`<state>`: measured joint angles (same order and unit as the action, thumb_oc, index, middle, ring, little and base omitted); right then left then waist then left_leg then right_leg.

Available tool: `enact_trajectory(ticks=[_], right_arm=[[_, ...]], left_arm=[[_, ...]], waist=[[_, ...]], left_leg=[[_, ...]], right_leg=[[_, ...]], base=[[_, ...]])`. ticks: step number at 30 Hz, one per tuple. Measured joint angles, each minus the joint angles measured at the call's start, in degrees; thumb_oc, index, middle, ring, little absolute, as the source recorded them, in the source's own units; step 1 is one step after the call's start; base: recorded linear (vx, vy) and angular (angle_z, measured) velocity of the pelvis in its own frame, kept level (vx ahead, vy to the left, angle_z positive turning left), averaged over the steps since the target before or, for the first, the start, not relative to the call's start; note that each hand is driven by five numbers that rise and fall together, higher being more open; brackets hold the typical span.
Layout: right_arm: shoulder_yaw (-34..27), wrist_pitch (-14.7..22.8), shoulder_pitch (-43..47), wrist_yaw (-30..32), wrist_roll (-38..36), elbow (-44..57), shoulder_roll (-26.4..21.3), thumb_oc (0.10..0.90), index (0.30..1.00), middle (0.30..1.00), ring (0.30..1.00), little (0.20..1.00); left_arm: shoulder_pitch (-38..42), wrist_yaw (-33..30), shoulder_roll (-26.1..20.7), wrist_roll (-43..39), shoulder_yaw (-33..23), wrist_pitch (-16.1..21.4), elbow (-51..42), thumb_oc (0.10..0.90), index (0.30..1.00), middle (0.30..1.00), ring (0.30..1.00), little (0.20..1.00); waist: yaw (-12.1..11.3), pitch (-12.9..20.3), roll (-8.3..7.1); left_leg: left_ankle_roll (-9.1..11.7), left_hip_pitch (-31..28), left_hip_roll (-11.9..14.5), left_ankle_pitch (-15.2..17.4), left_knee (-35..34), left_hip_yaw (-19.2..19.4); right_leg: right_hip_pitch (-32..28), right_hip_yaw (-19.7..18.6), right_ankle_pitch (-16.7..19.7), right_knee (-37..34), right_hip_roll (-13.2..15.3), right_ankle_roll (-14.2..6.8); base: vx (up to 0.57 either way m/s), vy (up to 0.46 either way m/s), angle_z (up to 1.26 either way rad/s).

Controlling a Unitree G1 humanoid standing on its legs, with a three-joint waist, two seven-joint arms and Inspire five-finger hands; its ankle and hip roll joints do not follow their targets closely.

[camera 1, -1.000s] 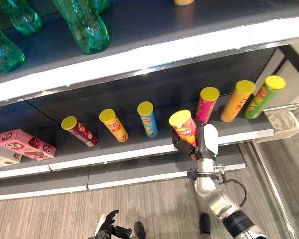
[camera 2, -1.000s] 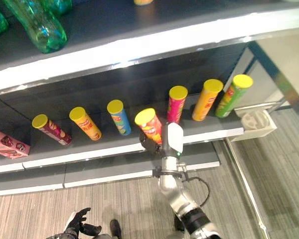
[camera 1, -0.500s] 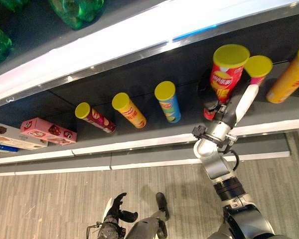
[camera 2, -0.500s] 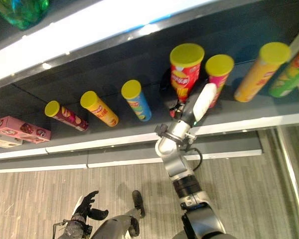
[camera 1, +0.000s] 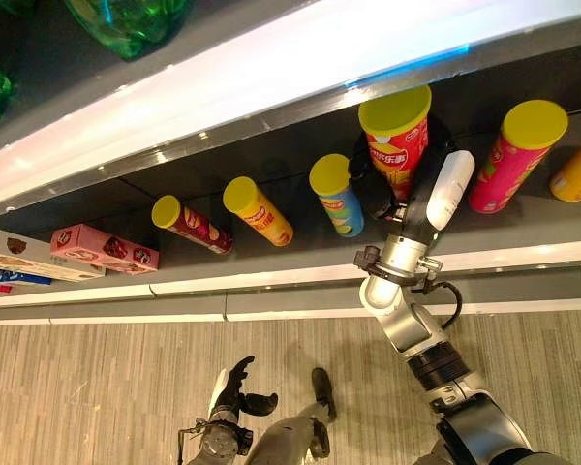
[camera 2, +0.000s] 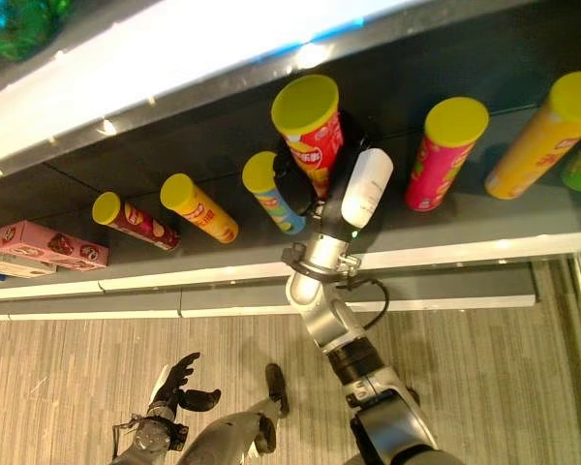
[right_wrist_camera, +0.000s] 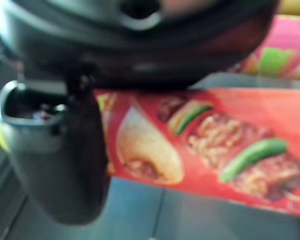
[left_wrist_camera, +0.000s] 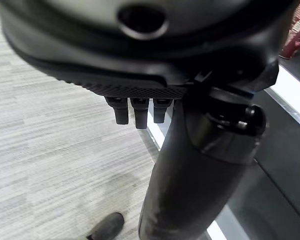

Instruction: Put the goods on the table back onto the shelves and tidy them up.

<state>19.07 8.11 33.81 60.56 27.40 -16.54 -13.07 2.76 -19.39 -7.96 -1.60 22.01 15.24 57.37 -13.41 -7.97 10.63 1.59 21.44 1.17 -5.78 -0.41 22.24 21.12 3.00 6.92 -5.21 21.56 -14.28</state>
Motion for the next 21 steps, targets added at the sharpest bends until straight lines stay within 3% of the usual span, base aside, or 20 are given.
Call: enact_trajectory(ticks=[2,6,14,15,16,17,19,21], right_arm=[[-1.5,-0.1,0.0,1.1,0.0,0.0,0.1,0.4,0.3,0.3,0.3,0.3],[-2.9,0.2,-0.3,2.4,-0.7,-0.8,-0.4,0.4,0.3,0.3,0.3,0.3],[-8.1,0.2,0.7,6.2,-0.7,-0.9,-2.4,0.4,0.3,0.3,0.3,0.3],[-8.4,0.1,0.8,6.3,-0.7,-1.2,-2.5,0.4,0.3,0.3,0.3,0.3],[-8.6,0.1,1.1,7.1,-0.7,-1.3,-2.7,0.4,0.3,0.3,0.3,0.3],[-8.5,0.1,1.5,7.6,-0.6,-1.5,-2.8,0.4,0.3,0.3,0.3,0.3],[-7.7,0.1,3.5,8.0,-0.1,-3.5,-3.3,0.4,0.3,0.3,0.3,0.3],[-8.3,0.0,3.7,8.6,-0.1,-4.8,-5.0,0.4,0.3,0.3,0.3,0.3]], left_arm=[[-0.2,0.0,0.0,0.9,0.5,0.0,0.5,0.8,0.9,0.9,0.9,0.9],[-0.2,-0.3,0.4,1.9,0.6,0.9,-0.3,0.8,0.9,0.9,0.9,0.9],[0.5,-1.7,0.5,4.1,2.4,2.3,-2.4,0.8,0.9,0.9,0.9,0.9],[0.6,-2.4,0.5,4.2,2.4,2.3,-2.4,0.8,0.9,0.9,0.9,0.9],[1.1,-3.0,0.5,4.2,2.4,2.5,-2.7,0.8,0.9,0.9,0.9,0.9],[1.1,-3.5,0.5,4.2,2.6,2.7,-3.3,0.8,0.9,0.9,0.9,0.9],[0.0,-4.2,1.0,4.6,3.3,3.5,-3.7,0.8,0.9,0.9,0.9,0.9],[2.2,-5.0,1.0,4.6,3.3,3.6,-3.8,0.8,0.9,0.9,0.9,0.9]], waist=[[-0.3,0.0,0.43],[-0.9,0.5,4.47],[-1.5,1.3,6.87],[-1.5,1.4,6.98],[-1.3,1.2,6.76],[-1.3,0.8,6.26],[-2.3,2.7,9.0],[-2.3,2.1,8.15]], left_leg=[[0.0,0.5,-0.5,0.0,0.0,0.1],[0.0,2.9,-1.3,0.0,0.0,0.3],[0.0,6.3,-1.5,0.0,2.4,2.1],[0.0,7.9,-1.4,0.0,5.0,2.5],[-0.1,11.8,-0.7,0.3,11.9,2.7],[-1.2,13.6,-1.3,2.5,12.0,2.5],[-2.2,11.4,-1.5,-2.0,1.6,3.2],[-2.4,11.9,-3.0,-1.9,1.9,3.2]], right_leg=[[0.7,-0.3,0.0,0.0,0.7,-0.1],[3.5,-0.8,0.4,0.1,1.6,-0.4],[7.1,-2.1,0.4,0.0,2.4,-0.4],[7.5,-2.3,0.6,0.0,2.8,-0.1],[7.4,-1.8,1.1,0.1,3.7,0.5],[7.7,-1.8,1.2,0.2,4.6,0.6],[9.3,-2.4,0.6,0.5,3.2,-0.2],[10.1,-2.3,0.7,0.7,4.7,-0.6]], base=[[-0.01,0.061,0.0],[0.01,0.057,-0.01],[0.02,0.057,-0.07],[0.05,0.049,0.19],[0.03,0.03,0.27],[0.03,0.028,0.14],[0.02,0.005,-0.29],[0.02,-0.012,-0.07]])
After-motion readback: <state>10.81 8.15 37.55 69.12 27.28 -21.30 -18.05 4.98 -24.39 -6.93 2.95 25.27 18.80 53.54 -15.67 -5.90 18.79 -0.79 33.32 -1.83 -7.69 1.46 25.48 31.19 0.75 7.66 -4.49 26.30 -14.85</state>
